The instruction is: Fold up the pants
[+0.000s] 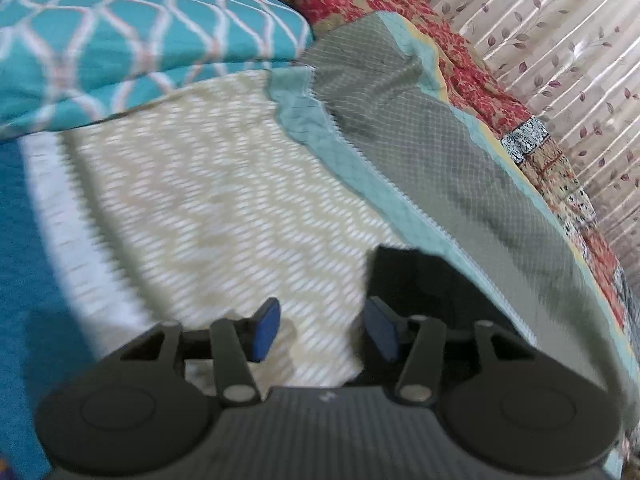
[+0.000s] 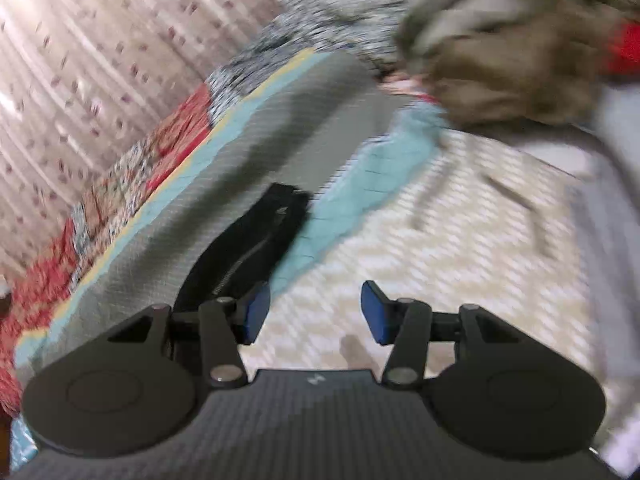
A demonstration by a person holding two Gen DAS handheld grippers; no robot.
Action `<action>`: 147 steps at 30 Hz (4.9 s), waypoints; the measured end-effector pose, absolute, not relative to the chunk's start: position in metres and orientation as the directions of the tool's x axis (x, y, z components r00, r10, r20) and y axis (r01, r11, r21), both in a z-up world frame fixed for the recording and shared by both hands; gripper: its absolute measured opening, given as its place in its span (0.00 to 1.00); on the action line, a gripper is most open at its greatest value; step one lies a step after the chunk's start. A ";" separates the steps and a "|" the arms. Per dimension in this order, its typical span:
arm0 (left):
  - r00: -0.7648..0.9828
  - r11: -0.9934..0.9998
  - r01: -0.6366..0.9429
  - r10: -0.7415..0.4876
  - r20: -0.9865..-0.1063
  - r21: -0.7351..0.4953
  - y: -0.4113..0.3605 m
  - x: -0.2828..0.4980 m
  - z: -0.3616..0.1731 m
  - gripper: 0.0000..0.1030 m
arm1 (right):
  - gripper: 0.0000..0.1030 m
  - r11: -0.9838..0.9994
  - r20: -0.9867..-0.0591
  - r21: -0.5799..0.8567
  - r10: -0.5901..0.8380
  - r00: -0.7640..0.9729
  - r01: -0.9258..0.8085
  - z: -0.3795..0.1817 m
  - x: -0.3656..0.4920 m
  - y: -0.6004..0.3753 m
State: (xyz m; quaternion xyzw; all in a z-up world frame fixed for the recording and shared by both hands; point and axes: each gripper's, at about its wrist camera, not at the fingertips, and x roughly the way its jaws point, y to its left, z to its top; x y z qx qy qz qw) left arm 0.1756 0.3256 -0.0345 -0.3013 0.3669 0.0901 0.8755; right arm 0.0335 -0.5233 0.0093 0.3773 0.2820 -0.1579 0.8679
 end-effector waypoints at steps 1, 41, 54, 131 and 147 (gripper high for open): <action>0.704 0.803 -0.383 -0.066 -0.707 -0.457 0.330 0.162 -0.035 0.53 | 0.52 0.646 -0.600 0.582 -0.070 0.797 0.495 0.008 0.015 -0.526; 0.467 0.750 -0.289 -0.432 -0.772 -0.595 0.259 0.054 -0.085 0.30 | 0.12 0.495 -0.643 0.496 -0.342 0.685 0.713 0.001 -0.155 -0.529; 0.637 0.767 -0.339 -0.240 -0.733 -0.545 0.331 0.071 -0.028 0.45 | 0.40 0.439 -0.500 0.330 -0.670 0.549 0.836 0.029 -0.166 -0.494; 0.814 0.901 0.323 -0.421 -0.401 -0.290 0.223 0.042 0.014 0.12 | 0.03 0.520 -0.570 0.636 -0.182 0.801 0.570 0.043 -0.087 -0.513; 0.735 0.891 0.224 -0.421 -0.531 -0.396 0.230 0.005 -0.034 0.16 | 0.08 0.420 -0.607 0.665 -0.177 0.774 0.618 -0.025 -0.167 -0.528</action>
